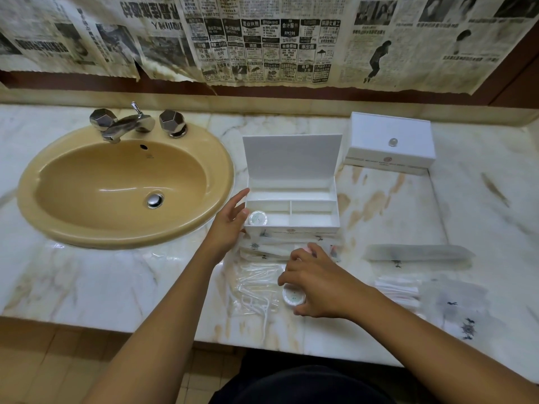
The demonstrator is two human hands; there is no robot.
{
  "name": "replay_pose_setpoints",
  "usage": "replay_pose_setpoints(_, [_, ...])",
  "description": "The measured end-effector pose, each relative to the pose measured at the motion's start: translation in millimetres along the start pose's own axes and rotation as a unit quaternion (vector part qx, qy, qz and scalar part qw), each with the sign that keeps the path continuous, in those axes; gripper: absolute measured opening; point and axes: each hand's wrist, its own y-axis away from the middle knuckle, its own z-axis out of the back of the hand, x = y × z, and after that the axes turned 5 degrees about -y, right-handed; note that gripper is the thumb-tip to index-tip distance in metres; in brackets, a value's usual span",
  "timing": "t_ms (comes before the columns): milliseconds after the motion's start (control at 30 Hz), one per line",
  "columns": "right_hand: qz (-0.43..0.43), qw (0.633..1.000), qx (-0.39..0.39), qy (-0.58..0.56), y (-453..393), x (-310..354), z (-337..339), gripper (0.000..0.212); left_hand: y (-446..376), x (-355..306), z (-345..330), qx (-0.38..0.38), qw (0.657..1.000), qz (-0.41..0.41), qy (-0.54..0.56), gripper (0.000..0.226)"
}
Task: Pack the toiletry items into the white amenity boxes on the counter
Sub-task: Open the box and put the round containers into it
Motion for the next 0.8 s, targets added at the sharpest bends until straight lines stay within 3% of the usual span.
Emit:
replay_pose_setpoints(267, [0.019, 0.999, -0.015, 0.022, -2.6, 0.8, -2.5, 0.017, 1.5, -0.1, 1.8, 0.004, 1.0, -0.004, 0.006, 0.043])
replay_pose_setpoints(533, [-0.017, 0.997, -0.047, -0.054, -17.4, 12.4, 19.8, 0.032, -0.5, 1.7, 2.4, 0.002, 1.0, -0.007, 0.007, 0.043])
replay_pose_setpoints(700, [-0.09, 0.977, -0.17, -0.087, -53.0, 10.9, 58.2, 0.036, -2.3, 3.2, 3.0, 0.009, 1.0, -0.004, 0.014, 0.04])
replay_pose_setpoints(800, [-0.149, 0.965, -0.197, -0.087, -79.0, 2.7, 65.7, 0.033, -4.2, 5.4, 3.8, 0.013, 1.0, 0.0, 0.015, 0.041])
